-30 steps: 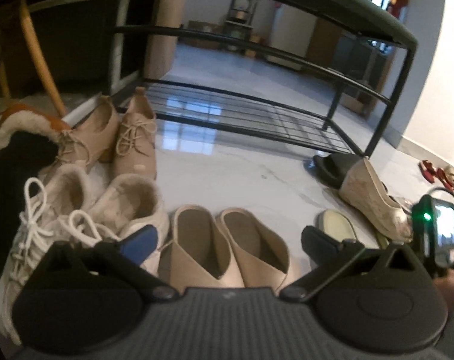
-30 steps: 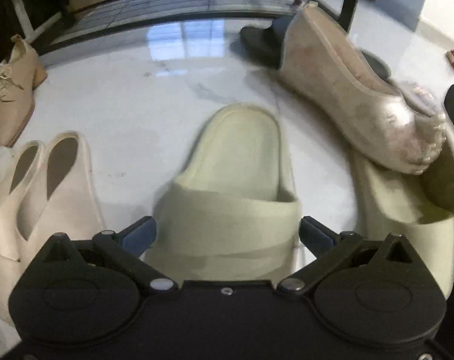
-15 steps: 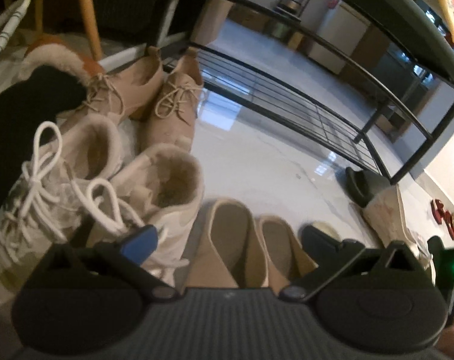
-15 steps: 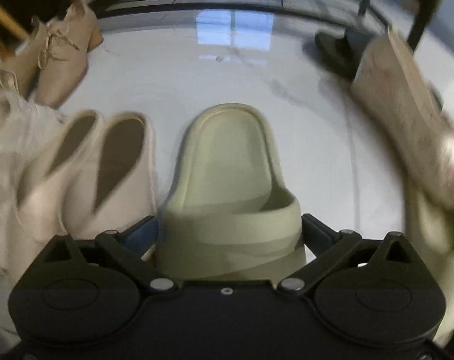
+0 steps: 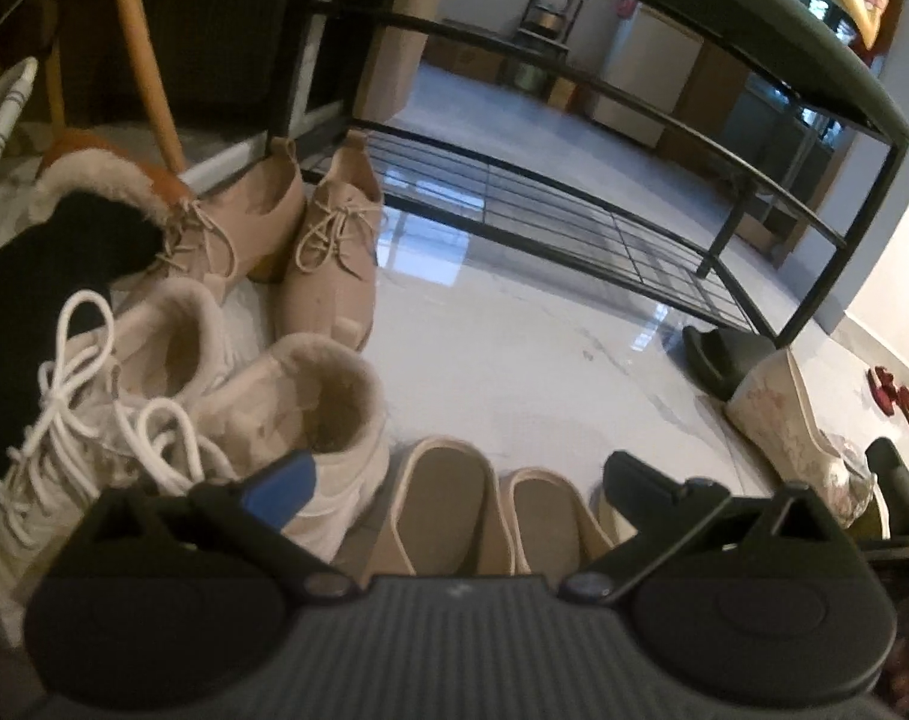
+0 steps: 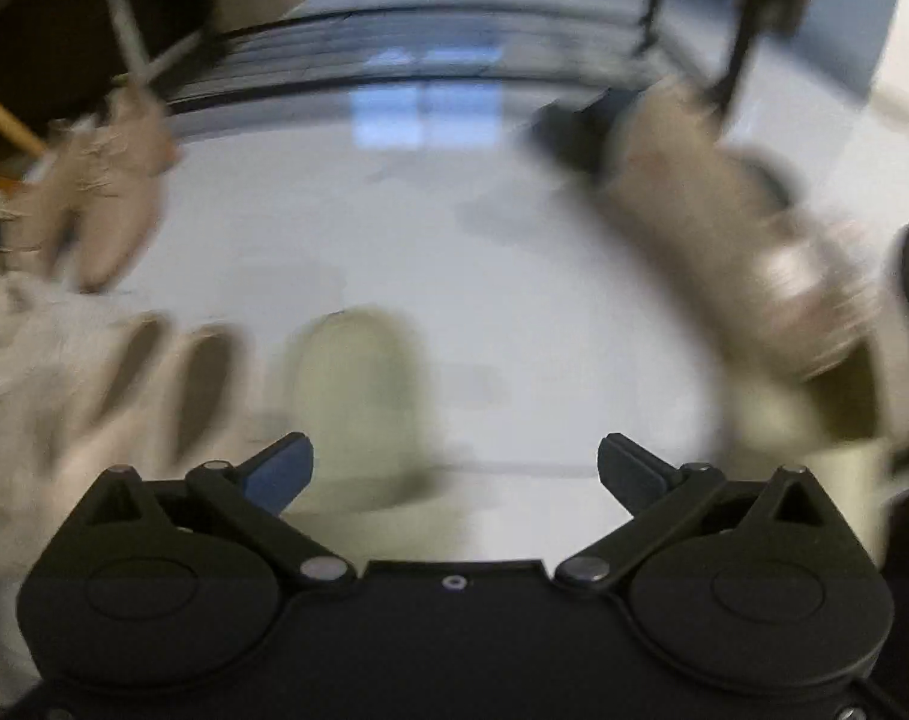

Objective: Organize scattered shoes

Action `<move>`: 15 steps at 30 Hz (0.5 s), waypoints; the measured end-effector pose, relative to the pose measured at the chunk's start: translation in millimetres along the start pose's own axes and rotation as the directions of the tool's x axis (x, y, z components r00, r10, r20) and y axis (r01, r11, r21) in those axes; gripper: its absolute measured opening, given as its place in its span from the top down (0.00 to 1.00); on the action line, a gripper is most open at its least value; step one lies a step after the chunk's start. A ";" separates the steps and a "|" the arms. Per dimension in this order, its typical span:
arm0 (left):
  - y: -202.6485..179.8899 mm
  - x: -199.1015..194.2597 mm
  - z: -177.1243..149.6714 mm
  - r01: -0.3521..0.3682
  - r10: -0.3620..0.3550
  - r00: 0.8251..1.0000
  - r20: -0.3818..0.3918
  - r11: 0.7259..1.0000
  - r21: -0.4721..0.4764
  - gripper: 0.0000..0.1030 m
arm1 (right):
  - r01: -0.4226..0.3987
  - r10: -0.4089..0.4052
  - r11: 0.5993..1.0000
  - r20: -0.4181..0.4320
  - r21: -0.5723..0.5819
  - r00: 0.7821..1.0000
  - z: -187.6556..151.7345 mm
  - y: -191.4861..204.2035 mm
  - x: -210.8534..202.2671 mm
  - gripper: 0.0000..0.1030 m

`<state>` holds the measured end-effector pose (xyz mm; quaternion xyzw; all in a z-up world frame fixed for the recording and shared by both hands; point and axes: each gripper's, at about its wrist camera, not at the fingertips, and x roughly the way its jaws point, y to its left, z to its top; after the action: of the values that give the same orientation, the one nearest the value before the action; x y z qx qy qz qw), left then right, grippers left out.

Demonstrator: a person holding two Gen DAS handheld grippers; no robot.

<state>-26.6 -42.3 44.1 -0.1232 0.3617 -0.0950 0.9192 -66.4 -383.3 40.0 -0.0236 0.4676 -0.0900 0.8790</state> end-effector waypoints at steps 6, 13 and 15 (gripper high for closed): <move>-35.4 -7.5 -3.9 0.041 -0.042 0.999 0.019 0.997 0.058 0.01 | 0.117 -0.115 0.993 -0.216 -0.001 0.970 -20.5 -98.8 24.4 0.00; -64.5 -9.7 -17.5 0.060 -0.062 0.998 0.006 0.978 0.202 0.01 | 0.037 0.010 0.985 -0.271 0.170 0.963 -22.5 -128.1 60.1 0.00; -64.5 -9.4 -19.2 0.047 -0.049 0.999 0.004 0.977 0.209 0.01 | 0.021 0.039 0.978 -0.284 0.206 0.958 -22.2 -131.0 72.8 0.00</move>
<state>-52.1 -104.2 55.6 -0.0353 0.3426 -0.1538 0.9261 -62.8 -524.1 -15.6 0.0836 0.5782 -0.1367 0.8000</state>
